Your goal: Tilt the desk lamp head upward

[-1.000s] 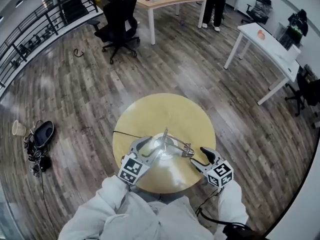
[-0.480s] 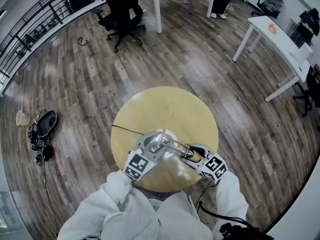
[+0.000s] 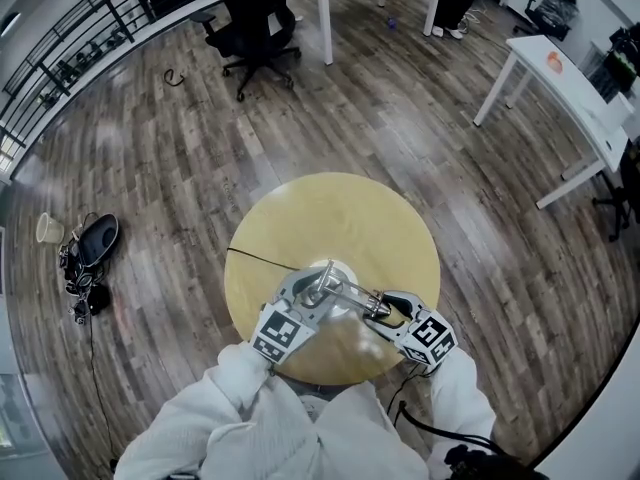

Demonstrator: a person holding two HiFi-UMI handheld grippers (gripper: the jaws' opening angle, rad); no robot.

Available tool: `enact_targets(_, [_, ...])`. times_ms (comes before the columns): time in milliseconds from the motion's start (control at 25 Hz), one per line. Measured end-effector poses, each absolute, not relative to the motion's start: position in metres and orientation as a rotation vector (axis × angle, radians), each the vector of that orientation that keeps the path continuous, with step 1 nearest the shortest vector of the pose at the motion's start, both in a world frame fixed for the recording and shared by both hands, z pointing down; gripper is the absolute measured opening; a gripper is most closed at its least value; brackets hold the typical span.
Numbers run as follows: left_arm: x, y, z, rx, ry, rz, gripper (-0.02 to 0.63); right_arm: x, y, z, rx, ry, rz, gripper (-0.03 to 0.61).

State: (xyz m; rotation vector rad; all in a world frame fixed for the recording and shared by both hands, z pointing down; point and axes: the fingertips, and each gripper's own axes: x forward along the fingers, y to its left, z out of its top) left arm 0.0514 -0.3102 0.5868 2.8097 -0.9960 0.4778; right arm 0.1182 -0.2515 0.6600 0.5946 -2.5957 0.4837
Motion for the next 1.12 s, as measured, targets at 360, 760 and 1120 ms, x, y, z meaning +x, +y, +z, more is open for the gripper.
enact_targets(360, [0.053,-0.307,0.591,2.796,-1.002,0.522,0.14,0.124,-0.239,0.649,0.636,-2.581,0.527,0.258])
enact_targets(760, [0.053,-0.305,0.592,2.797,-1.026,0.579,0.138,0.124,-0.232,0.637,0.667,-2.55,0.413,0.222])
enact_targets(1120, [0.054,-0.307,0.596,2.81,-1.028,0.68,0.138,0.135,-0.228,0.62,0.695,-2.533,0.36,0.215])
